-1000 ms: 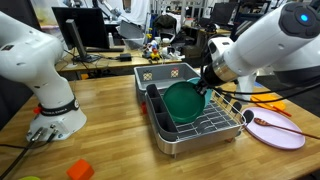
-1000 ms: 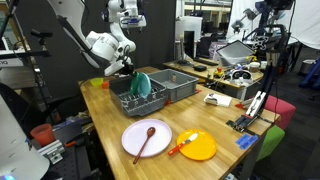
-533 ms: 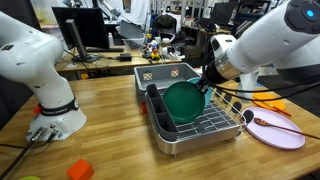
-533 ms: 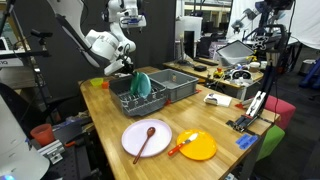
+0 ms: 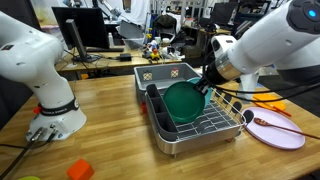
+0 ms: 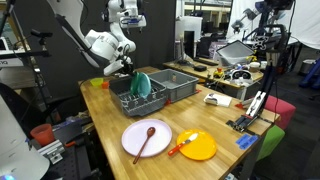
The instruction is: Take the green plate out of the dish rack
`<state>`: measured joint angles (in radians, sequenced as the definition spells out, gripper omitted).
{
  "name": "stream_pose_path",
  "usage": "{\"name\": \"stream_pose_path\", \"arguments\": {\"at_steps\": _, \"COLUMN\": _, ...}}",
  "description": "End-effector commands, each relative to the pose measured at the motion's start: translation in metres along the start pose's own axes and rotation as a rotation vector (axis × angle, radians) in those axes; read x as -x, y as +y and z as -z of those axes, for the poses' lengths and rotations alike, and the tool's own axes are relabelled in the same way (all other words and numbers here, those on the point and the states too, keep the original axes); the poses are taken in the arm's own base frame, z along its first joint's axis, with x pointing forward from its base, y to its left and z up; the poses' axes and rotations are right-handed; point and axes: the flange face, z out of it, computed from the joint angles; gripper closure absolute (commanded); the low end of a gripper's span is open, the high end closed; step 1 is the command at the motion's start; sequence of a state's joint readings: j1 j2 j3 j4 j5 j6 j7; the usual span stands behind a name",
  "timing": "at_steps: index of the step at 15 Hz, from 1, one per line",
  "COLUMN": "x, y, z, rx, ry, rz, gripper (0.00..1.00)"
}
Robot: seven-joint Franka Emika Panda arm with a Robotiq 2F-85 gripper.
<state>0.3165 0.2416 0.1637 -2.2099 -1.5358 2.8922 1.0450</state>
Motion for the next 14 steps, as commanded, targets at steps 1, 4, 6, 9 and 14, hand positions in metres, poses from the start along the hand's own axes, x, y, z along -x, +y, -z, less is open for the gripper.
{"name": "stream_pose_path", "arguments": {"at_steps": 1, "x": 0.004, "y": -0.006, "z": 0.012, "rx": -0.013, "ry": 0.001, "rz": 0.0, "gripper": 0.52}}
{"name": "stream_pose_path", "arguments": {"at_steps": 4, "x": 0.0, "y": -0.01, "z": 0.023, "rx": 0.014, "ry": 0.016, "rz": 0.022, "gripper": 0.31}}
{"name": "stream_pose_path", "arguments": {"at_steps": 6, "x": -0.004, "y": -0.007, "z": 0.032, "rx": 0.042, "ry": 0.026, "rz": 0.031, "gripper": 0.18}}
{"name": "stream_pose_path", "arguments": {"at_steps": 9, "x": -0.007, "y": 0.001, "z": 0.039, "rx": 0.088, "ry": 0.03, "rz": 0.027, "gripper": 0.01}}
{"name": "stream_pose_path", "arguments": {"at_steps": 14, "x": 0.007, "y": 0.002, "z": 0.017, "rx": 0.072, "ry": 0.005, "rz": 0.011, "gripper": 0.0}}
